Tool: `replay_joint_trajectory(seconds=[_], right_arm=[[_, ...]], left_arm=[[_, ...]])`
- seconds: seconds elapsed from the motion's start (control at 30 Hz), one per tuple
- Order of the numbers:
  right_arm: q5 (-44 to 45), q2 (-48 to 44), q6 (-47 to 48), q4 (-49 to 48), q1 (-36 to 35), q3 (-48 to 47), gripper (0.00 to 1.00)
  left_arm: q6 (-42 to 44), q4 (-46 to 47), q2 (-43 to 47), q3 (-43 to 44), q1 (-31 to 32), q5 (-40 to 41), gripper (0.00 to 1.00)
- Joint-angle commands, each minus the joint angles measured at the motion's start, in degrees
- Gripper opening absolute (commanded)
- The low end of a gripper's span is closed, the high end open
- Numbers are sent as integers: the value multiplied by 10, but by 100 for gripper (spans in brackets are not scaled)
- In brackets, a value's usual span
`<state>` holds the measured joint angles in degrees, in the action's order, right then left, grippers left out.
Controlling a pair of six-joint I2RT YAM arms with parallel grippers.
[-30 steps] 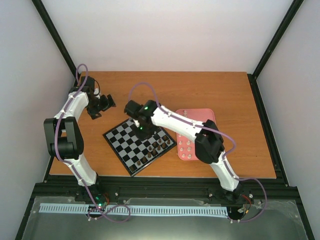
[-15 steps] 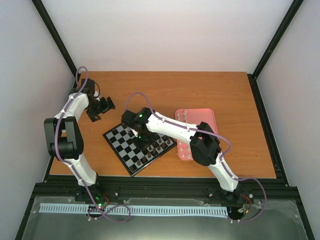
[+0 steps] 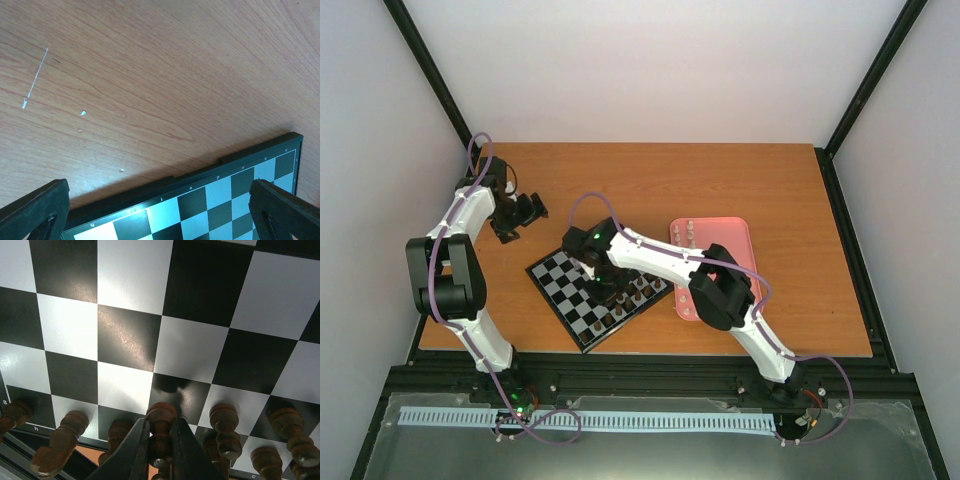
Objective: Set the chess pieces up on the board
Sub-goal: Place the chess piece on the chessboard.
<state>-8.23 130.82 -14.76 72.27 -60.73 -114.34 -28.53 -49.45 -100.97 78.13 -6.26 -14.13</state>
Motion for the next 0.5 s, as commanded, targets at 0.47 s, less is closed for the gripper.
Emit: replay_joint_trajectory(seconds=[0.47], right_arm=[[13, 35, 12, 18, 9, -33, 9]], left_arm=[[0, 4, 14, 4, -3, -8, 100]])
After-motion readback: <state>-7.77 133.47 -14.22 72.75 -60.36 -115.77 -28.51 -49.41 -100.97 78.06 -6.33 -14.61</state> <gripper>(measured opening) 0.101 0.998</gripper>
